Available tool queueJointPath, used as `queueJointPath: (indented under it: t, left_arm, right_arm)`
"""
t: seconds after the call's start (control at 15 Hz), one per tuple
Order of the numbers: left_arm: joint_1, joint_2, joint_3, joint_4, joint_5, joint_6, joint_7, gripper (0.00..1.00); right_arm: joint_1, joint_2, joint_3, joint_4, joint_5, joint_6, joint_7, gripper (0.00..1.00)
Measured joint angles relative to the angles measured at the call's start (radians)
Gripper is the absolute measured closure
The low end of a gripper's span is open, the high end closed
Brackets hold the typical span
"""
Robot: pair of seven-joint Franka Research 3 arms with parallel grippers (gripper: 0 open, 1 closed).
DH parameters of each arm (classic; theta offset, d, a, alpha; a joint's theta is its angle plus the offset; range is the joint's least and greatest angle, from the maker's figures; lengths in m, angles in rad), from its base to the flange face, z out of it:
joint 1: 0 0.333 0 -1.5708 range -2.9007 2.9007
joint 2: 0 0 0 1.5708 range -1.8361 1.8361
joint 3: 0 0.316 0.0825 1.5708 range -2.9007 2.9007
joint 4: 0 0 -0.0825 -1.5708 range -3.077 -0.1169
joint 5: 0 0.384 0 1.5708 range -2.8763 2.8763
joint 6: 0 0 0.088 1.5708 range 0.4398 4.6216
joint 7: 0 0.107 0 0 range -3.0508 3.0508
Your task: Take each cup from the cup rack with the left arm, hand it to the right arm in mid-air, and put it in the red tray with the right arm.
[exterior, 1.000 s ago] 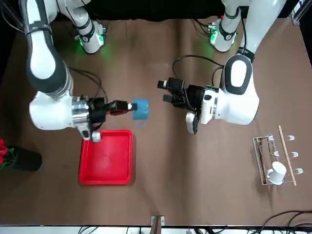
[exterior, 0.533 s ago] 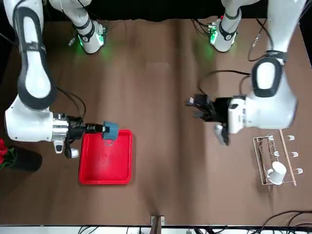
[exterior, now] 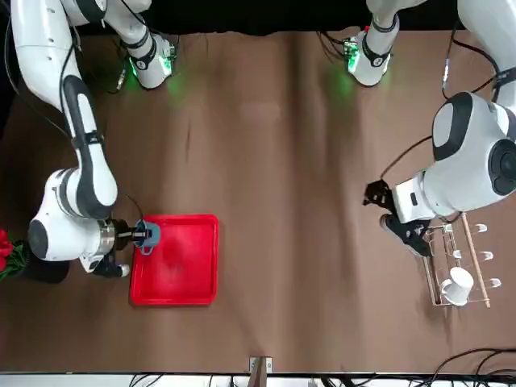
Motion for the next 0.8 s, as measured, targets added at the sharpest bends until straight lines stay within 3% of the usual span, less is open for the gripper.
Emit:
queueJointPath:
  t: [0.27, 0.53, 0.8]
  left_arm:
    - [0.025, 0.016, 0.024, 0.026, 0.2, 0.034, 0.144, 0.0]
    - [0.031, 0.062, 0.035, 0.04, 0.396, 0.154, 0.185, 0.0]
    - [0.031, 0.133, 0.083, 0.041, 0.498, 0.281, 0.188, 0.0]
  right_arm:
    - [0.018, 0.028, 0.006, 0.001, -0.091, 0.071, 0.0, 0.92]
    - [0.055, 0.074, 0.007, 0.003, -0.169, 0.111, -0.009, 0.92]
    - [0.063, 0.083, 0.007, 0.011, -0.173, 0.125, -0.035, 0.92]
